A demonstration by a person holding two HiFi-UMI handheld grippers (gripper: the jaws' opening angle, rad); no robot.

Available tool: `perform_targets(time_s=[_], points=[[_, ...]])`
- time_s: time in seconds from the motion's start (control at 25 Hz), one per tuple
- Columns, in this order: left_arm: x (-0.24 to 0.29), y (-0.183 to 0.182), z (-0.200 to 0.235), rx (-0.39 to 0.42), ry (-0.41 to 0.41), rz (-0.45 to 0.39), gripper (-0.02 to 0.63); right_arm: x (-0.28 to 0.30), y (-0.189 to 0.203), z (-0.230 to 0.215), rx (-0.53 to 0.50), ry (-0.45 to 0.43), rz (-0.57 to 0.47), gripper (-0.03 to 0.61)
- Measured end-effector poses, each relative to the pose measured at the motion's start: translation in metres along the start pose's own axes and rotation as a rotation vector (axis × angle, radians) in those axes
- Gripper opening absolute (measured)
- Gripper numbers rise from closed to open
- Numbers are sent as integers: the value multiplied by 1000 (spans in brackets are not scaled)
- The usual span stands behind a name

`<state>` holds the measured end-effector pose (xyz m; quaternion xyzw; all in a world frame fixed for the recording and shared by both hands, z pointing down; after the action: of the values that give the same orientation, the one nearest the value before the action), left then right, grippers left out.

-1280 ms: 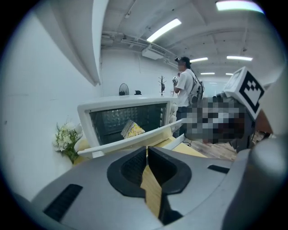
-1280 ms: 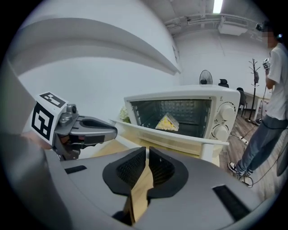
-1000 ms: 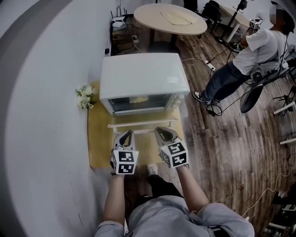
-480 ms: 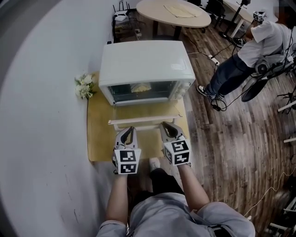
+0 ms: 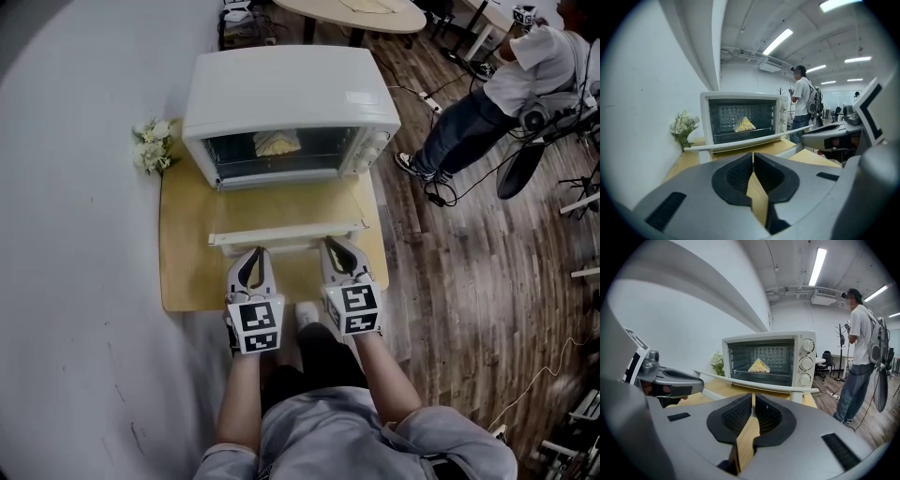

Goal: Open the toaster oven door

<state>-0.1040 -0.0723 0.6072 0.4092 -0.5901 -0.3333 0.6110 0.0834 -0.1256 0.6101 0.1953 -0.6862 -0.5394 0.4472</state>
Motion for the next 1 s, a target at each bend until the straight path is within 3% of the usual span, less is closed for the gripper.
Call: perform_targets(time_s=[0.24, 0.64, 1.0], points=[[7, 29, -7, -6, -27, 34, 12, 4, 32, 6, -25, 19, 12, 17], [26, 64, -7, 57, -80, 132, 12, 20, 71, 19, -185, 79, 97, 17], [36, 84, -9, 41, -81, 172, 9, 30, 89, 24, -203, 123, 168, 2]])
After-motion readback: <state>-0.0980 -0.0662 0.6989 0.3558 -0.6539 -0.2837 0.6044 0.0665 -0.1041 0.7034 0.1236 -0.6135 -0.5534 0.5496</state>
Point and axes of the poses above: the fingertips, and each gripper's own axes: x forward along the fingers, z to its left, y out of its underside, the point moved 10 cm from there along -x, backward along the fingers, and after that the axes turned 3 degrees about z, right-handed, at the moved point
